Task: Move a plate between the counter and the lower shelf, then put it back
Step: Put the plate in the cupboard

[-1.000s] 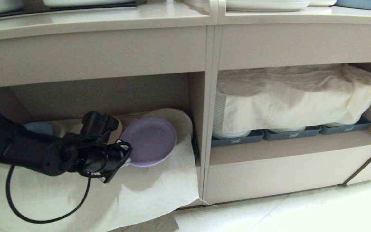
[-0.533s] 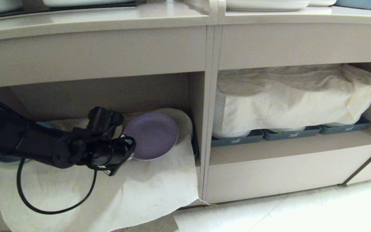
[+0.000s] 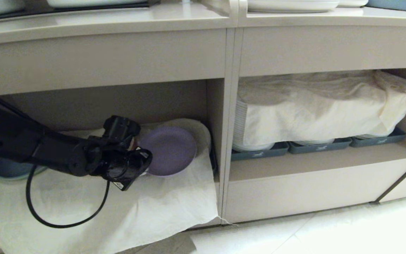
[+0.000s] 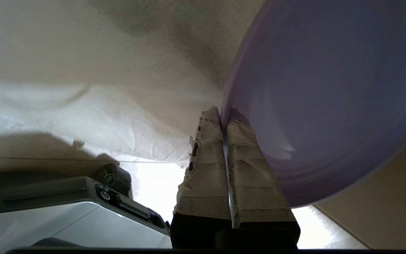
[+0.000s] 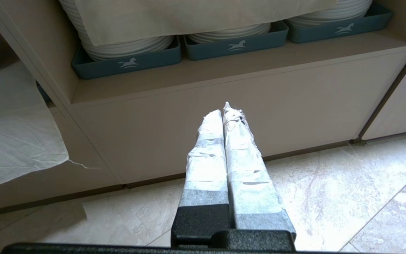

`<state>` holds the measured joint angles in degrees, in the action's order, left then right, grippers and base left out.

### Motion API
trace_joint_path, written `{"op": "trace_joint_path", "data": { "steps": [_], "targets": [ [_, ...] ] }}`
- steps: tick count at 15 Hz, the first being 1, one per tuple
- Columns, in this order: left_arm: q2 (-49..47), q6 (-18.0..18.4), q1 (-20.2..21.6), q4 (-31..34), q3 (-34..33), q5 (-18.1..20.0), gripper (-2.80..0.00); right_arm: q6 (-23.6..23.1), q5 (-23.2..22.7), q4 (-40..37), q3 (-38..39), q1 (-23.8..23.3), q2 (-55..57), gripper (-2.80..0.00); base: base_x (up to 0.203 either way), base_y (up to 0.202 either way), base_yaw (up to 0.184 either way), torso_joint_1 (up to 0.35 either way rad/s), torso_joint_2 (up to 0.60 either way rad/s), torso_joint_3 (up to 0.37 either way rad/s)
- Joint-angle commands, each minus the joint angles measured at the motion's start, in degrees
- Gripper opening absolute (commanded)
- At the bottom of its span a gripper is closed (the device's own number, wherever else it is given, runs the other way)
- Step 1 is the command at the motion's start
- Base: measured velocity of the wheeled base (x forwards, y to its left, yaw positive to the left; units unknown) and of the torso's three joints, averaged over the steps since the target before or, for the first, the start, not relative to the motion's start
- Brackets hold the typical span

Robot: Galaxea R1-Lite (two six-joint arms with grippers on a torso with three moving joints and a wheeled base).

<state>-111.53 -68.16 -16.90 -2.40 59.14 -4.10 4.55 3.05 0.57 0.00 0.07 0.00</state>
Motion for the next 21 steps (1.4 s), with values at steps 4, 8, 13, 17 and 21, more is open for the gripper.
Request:
{"op": "trace_joint_path", "data": {
  "steps": [4, 8, 13, 17, 21],
  "targets": [
    [-2.6, -0.3, 0.0, 0.6, 3.8, -0.1, -2.8, 0.0, 0.0, 0.0, 0.0, 0.0, 0.1, -2.8, 0.0, 0.0, 0.0, 0.0, 0.0, 0.0],
    [-3.7, -0.4, 0.0, 0.4, 4.4, -0.2, -2.8, 0.0, 0.0, 0.0, 0.0, 0.0, 0.0, -2.8, 0.0, 0.0, 0.0, 0.0, 0.0, 0.0],
    [-5.3, -0.9, 0.0, 0.1, 6.4, -2.3, -2.8, 0.0, 0.0, 0.0, 0.0, 0.0, 0.0, -2.8, 0.0, 0.0, 0.0, 0.0, 0.0, 0.0],
    [-6.1, -1.2, 0.0, -0.1, 7.3, -3.4, -2.8, 0.0, 0.0, 0.0, 0.0, 0.0, 0.0, -2.8, 0.0, 0.0, 0.0, 0.0, 0.0, 0.0],
    [-6.7, -1.2, 0.0, -2.0, 7.1, -3.3, -2.8, 0.0, 0.0, 0.0, 0.0, 0.0, 0.0, -2.8, 0.0, 0.0, 0.0, 0.0, 0.0, 0.0]
  ]
}}
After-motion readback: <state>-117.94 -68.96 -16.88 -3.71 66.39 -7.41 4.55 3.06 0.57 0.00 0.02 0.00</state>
